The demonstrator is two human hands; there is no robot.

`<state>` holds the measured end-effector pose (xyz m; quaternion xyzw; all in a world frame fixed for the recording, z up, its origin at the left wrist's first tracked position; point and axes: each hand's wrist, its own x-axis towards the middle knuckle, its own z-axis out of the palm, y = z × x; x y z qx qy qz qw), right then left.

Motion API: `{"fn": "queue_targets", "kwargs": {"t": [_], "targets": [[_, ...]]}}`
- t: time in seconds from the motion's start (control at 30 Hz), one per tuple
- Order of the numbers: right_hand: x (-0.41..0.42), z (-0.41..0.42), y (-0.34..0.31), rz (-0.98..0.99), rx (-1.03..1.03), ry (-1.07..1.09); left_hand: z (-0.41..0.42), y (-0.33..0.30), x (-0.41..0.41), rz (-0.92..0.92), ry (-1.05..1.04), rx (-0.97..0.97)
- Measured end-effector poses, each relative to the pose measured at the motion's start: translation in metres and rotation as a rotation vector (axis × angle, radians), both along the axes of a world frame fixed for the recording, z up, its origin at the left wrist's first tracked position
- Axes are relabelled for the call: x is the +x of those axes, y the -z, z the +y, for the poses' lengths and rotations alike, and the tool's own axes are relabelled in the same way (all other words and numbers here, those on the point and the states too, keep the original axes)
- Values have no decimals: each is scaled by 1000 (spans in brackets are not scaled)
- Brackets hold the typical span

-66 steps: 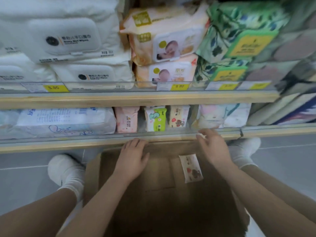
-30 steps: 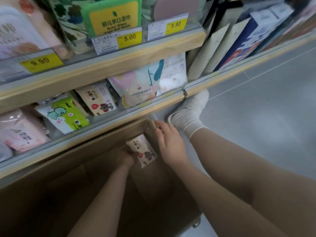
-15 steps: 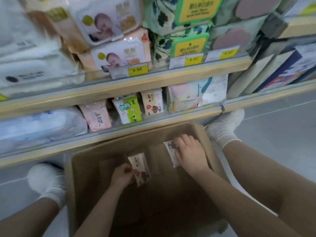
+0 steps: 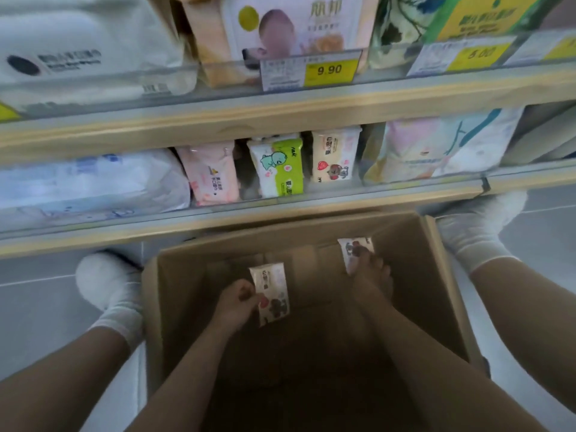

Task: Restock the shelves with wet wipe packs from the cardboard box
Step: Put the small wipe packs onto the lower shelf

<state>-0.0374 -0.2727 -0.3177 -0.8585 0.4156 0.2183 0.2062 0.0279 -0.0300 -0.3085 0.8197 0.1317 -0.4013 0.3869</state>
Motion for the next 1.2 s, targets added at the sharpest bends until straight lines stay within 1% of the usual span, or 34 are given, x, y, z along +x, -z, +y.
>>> {"fn": "queue_targets", "kwargs": {"t": [0.1, 0.23, 0.37, 0.57, 0.7, 0.87, 0.97, 1.07, 1.2], "targets": [[-4, 1, 0, 36, -13, 1, -6, -1, -1, -8, 28, -23], [-14, 2, -12, -46, 79, 30, -8, -10, -1, -23, 34, -53], [-17, 2, -42, -160, 136, 79, -11, -39, 2, -94, 56, -62], [-12, 6, -101, -351, 103, 24, -17, -91, 5, -226, 65, -144], [-6, 7, -134, -404, 132, -73, -16, -121, 11, -286, 61, -211], [23, 8, -170, -618, 195, -92, -13, -149, 25, -365, 42, -302], [50, 6, -177, -686, 186, -78, -8, -155, 34, -376, 33, -339], [79, 3, -167, -717, 179, -35, -1, -155, 45, -384, 41, -329], [104, 6, -150, -683, 194, 26, 1, -147, 54, -405, 34, -312]]}}
